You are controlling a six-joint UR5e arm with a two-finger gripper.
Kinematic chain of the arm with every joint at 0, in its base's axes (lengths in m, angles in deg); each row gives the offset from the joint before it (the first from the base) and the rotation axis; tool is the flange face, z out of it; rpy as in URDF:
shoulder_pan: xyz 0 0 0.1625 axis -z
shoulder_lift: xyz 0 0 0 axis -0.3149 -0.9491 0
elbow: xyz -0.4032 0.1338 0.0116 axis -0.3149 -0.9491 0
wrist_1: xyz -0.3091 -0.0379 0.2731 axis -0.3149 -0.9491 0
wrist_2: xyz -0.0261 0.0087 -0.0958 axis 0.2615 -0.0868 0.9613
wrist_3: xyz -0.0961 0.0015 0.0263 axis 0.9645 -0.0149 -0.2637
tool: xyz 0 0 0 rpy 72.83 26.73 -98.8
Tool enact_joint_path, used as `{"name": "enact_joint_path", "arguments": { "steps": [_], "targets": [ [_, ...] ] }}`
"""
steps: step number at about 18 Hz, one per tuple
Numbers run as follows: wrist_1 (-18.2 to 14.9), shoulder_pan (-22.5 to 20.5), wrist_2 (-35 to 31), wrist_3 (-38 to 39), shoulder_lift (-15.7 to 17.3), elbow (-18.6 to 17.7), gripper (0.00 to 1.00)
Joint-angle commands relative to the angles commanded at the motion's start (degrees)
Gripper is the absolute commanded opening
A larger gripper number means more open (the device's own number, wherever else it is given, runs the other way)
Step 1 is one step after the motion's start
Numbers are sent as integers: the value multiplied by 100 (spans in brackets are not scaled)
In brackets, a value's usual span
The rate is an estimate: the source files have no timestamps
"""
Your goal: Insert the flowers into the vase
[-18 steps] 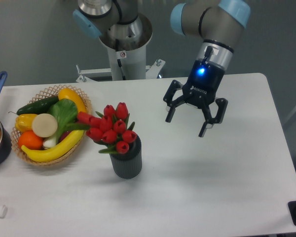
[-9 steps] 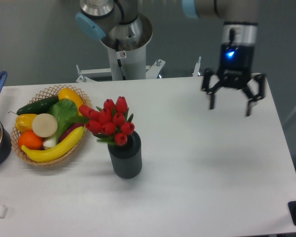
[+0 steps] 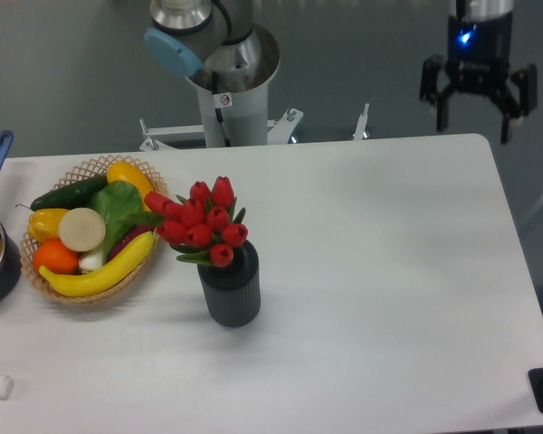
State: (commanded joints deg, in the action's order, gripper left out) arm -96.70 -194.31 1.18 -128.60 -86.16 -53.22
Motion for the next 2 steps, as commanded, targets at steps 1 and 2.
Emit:
{"name": "enact_joint_path", "arguments": {
  "steps": [1, 2],
  "targets": [
    [-27, -35, 9, 9, 35, -18, 100],
    [-44, -44, 18, 9, 62, -44, 100]
  ]
}}
